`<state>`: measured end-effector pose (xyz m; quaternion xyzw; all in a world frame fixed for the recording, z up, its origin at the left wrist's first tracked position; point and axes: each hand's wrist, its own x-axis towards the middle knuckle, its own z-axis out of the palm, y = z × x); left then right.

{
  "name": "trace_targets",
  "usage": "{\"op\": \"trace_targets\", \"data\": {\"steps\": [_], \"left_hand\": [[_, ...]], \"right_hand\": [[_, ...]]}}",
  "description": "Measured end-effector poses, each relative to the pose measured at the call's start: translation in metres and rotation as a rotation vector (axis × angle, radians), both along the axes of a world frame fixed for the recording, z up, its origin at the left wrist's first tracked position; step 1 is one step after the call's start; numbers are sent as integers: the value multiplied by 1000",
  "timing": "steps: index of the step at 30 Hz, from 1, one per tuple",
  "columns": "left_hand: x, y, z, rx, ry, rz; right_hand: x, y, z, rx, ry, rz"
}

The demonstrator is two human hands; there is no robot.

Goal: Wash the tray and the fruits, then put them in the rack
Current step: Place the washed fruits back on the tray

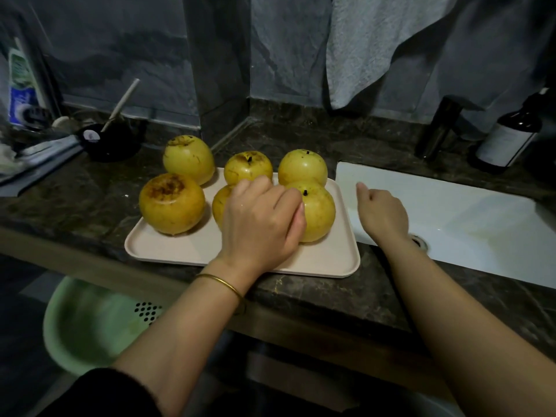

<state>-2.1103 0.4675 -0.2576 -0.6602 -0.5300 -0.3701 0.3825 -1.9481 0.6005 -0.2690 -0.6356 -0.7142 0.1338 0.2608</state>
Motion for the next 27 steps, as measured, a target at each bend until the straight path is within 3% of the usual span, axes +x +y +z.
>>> {"op": "trace_targets", "data": {"steps": [3,9,21,27], "left_hand": [[1,0,-3,-72,-46,-43],[1,-3,-2,-113,-143,-45],[2,-4,-5,26,-114,147],[1,0,-6,-12,-141,123]], "right_hand": [[4,0,-1,113,158,-26],[6,-8,2,151,293,12],[9,-11,1,167,321,37],[10,-10,0,171,321,62]]}}
